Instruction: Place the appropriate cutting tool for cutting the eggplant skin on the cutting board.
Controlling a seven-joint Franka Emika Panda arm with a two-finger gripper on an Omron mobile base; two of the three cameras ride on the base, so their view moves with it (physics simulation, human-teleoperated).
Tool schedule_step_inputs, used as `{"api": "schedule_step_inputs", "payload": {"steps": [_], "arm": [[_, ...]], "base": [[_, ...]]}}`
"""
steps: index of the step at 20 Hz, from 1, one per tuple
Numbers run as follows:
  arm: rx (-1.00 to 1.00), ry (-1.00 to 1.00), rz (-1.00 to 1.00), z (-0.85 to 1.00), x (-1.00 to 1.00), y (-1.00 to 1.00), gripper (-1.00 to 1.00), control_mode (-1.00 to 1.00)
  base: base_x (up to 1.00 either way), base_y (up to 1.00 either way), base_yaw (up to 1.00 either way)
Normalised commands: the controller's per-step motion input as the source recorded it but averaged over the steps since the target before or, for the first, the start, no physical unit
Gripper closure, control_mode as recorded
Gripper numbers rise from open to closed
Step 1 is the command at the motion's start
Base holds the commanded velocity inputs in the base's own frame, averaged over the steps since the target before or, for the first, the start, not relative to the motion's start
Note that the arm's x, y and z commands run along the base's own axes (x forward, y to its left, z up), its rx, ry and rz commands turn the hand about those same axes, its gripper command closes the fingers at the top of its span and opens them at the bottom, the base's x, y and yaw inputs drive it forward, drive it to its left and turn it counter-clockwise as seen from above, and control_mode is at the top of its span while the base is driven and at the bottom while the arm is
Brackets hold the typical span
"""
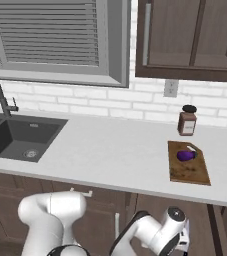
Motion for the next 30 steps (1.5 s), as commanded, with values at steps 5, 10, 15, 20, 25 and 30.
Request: {"api": "schedule_step_inputs", "payload": {"steps": [5,10,15,20,25,30], "arm": [[0.00,-0.02,0.01,-0.33,-0.34,0.01,1.00,-1.00],[0.00,-0.03,0.00,-0.07,-0.33,0.10,1.00,-1.00],[-0.02,0.00,0.00,0.73,-0.16,0.01,1.00,-1.00],[-0.08,-0.02,0.00,1.00,-0.13,0.14,1.00,-1.00],[-0.10,-0.03,0.00,1.00,-0.23,0.15,1.00,-1.00],[-0.08,-0.04,0.03,1.00,-0.10,0.22,1.00,-1.00]], "base": [[0.00,0.00,0.00],[0.00,0.00,0.00],[0.00,0.00,0.00],[0.00,0.00,0.00],[0.00,0.00,0.00],[0.00,0.00,0.00]]}}
